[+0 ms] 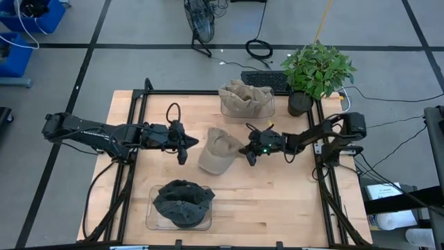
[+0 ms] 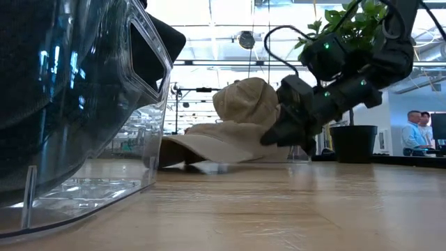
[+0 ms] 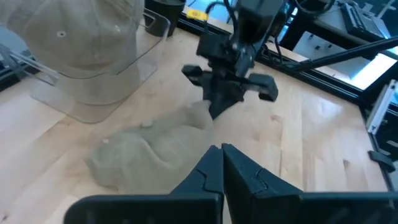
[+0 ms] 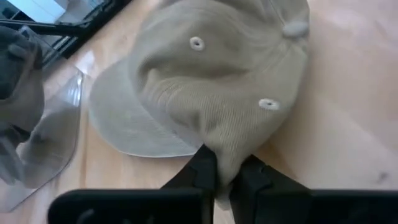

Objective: Pick & Place hat
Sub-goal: Put the brown cap into the top transparent bin

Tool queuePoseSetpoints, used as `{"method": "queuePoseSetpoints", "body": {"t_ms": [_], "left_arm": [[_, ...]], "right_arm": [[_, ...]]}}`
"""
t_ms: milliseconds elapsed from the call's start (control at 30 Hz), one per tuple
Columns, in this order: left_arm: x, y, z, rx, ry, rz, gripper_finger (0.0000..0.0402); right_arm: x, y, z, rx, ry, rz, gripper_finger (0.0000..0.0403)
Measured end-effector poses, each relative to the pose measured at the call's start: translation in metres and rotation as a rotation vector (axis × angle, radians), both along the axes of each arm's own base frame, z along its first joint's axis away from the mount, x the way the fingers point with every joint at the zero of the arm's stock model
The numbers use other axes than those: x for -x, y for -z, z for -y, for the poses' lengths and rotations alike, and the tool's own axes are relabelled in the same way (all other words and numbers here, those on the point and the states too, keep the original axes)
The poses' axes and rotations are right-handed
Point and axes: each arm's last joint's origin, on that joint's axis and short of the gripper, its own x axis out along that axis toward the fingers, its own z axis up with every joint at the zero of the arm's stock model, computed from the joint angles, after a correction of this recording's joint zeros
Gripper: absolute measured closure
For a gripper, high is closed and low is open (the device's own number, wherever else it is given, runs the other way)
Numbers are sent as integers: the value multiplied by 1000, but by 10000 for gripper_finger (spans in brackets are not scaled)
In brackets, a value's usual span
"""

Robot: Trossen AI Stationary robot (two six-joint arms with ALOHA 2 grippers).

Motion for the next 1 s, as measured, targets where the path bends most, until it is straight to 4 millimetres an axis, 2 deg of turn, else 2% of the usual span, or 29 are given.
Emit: {"method": "queuePoseSetpoints", "body": {"t_ms": [133, 300, 467, 667, 833, 1000], "left_arm": [[0, 0, 1, 16, 31, 2, 389], [0, 0, 1, 20, 47, 1, 398], [0, 0, 1, 18, 48, 1, 385], [0, 0, 1, -16, 62, -2, 397], [0, -1, 1, -27, 65, -1, 382], [0, 0, 1, -27, 65, -1, 366]], "right_arm": [[4, -19, -2, 73, -1, 41, 397], [12, -50, -9, 163, -38, 117, 396], [22, -75, -16, 242, -16, 187, 399], [31, -96, -23, 274, 27, 264, 400], [30, -110, -30, 327, -7, 172, 400], [20, -141, -35, 441, -97, 74, 400]]}}
